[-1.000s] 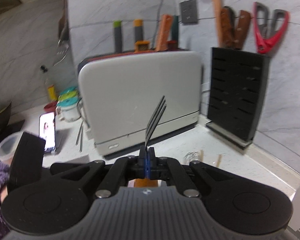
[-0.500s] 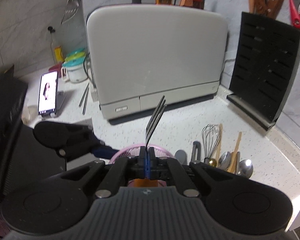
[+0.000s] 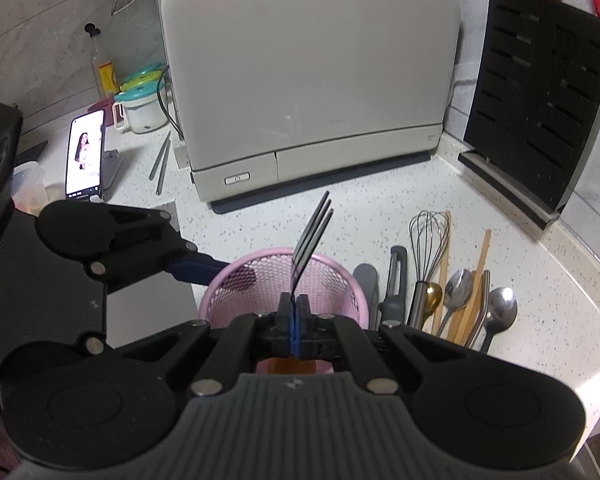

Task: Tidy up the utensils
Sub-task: 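Lift the fork with the right gripper and lower it into the pink mesh cup, then open the right gripper and withdraw it from the cup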

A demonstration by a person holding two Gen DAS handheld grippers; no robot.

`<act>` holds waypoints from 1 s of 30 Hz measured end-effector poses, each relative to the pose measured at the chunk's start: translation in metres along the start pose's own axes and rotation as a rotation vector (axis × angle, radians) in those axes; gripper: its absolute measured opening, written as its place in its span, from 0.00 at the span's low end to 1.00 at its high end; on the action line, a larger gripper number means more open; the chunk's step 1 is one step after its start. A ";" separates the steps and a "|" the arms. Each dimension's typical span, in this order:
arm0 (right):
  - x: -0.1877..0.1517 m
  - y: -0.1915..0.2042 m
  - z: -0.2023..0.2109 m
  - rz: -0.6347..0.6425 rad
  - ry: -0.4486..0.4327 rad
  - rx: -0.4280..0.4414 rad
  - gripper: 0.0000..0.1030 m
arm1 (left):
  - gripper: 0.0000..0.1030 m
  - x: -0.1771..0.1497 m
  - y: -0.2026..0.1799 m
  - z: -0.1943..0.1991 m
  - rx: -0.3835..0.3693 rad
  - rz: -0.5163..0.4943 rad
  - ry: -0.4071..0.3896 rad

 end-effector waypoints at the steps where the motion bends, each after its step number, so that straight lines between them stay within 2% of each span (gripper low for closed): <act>1: 0.000 0.000 -0.001 0.000 0.007 0.003 0.00 | 0.89 0.000 0.000 0.000 0.000 0.000 0.001; 9: -0.002 -0.002 -0.005 -0.012 0.047 0.022 0.00 | 0.89 0.000 0.000 -0.001 0.001 -0.001 0.001; 13: -0.001 -0.004 -0.003 -0.028 0.050 0.033 0.04 | 0.89 0.000 0.000 -0.001 0.000 -0.002 0.000; 15: 0.000 -0.005 0.000 -0.030 0.044 0.034 0.14 | 0.89 -0.001 0.000 -0.001 0.001 -0.002 0.000; 21: 0.002 -0.010 0.018 -0.058 0.009 0.037 0.31 | 0.89 -0.002 0.001 0.000 0.006 0.003 -0.003; 26: 0.001 -0.017 0.040 -0.090 -0.035 0.037 0.41 | 0.89 -0.003 0.004 0.002 0.012 0.008 -0.005; 30: -0.004 -0.025 0.055 -0.123 -0.065 0.024 0.43 | 0.89 -0.004 0.008 0.004 0.023 0.018 -0.006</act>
Point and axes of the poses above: each gripper's, at about its wrist camera, not at the fingertips, and z roughly against the way its jaws point, y to its left, x to its top, the point moved 4 cm from there along -z, roughly the way its jaws point, and after that the axes turned 9 degrees about -x, right-handed, at the moved point
